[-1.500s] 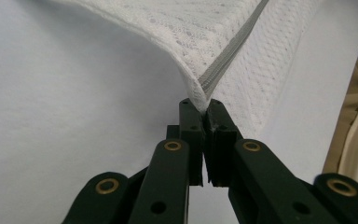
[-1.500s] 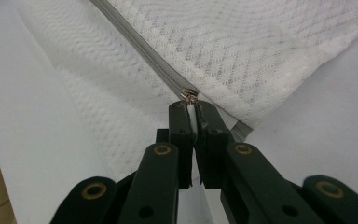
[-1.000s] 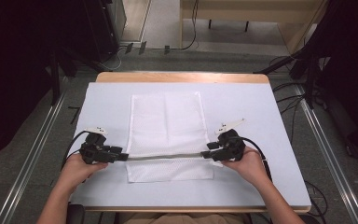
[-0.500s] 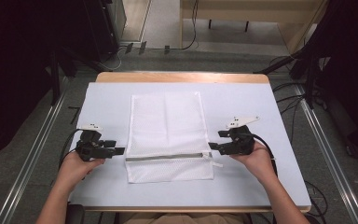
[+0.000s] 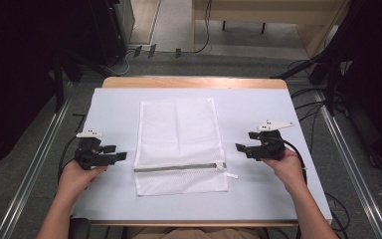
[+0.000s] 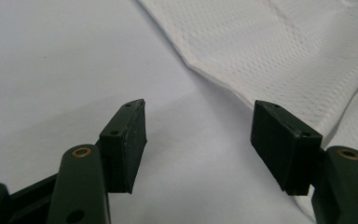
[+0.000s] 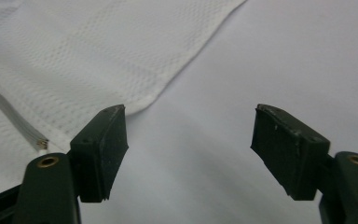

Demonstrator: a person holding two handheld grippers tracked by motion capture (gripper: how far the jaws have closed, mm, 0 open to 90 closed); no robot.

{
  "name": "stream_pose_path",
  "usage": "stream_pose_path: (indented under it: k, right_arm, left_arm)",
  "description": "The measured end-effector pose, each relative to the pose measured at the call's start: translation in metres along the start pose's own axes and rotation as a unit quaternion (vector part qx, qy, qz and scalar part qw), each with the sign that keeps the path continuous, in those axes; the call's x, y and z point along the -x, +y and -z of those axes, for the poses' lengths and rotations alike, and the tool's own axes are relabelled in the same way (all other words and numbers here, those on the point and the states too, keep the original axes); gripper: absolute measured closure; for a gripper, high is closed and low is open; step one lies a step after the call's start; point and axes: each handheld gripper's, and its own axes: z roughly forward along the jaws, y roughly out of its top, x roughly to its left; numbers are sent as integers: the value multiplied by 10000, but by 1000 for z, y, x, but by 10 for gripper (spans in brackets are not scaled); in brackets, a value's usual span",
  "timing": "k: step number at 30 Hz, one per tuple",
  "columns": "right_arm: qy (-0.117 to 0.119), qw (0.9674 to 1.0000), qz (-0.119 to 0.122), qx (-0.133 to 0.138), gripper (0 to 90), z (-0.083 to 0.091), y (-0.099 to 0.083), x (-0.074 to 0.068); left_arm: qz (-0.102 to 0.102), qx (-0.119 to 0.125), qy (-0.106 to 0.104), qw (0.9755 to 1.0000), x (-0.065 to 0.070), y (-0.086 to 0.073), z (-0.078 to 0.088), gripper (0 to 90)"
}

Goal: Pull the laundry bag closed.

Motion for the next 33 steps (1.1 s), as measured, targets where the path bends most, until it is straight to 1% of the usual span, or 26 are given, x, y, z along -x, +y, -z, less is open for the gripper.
stream_pose_path:
  k: [2,3,4,5,6,9,10,12,14,18,24,29,33]
  right_arm:
    - [-31,10000,-12,10,242,2,-2,5]
    - [11,10000,-37,5,220,3,-3,8]
    - [55,10000,-42,3,216,4,-4,10]
    - [14,10000,-35,-4,217,5,-5,11]
    - [-14,10000,-76,-21,218,5,-5,13]
    - [-36,9999,-112,-56,218,4,-6,16]
    - [-50,9999,-120,-65,218,3,-6,16]
    - [-54,9998,-143,-134,217,1,-7,17]
    - [-41,9997,-115,-222,218,-2,-8,17]
    - [-43,9992,-145,-361,220,-5,-9,17]
    - [-58,9991,-174,-387,220,-6,-9,18]
    - [-79,9989,-173,-428,220,-6,-9,19]
    - [-95,9987,-188,-466,220,-7,-10,19]
  left_arm:
    - [18,44,52,10000,-1,0,0,356]
    - [11,47,87,10000,-2,0,1,354]
    - [21,54,122,9999,-2,-1,1,354]
    - [26,59,138,9999,-3,-1,1,353]
    - [39,82,176,9998,-3,-1,1,353]
    - [60,116,210,9997,-5,-1,1,347]
    - [61,104,216,9997,-6,-1,1,345]
    - [109,97,296,9995,-6,-1,0,342]
    - [129,82,311,9994,-7,-1,-1,339]
    - [176,61,346,9992,-8,-1,-2,334]
    - [214,15,432,9988,-10,-3,-4,307]
    - [254,48,517,9983,-10,-3,-5,282]
    - [214,26,598,9980,-11,-5,-7,270]
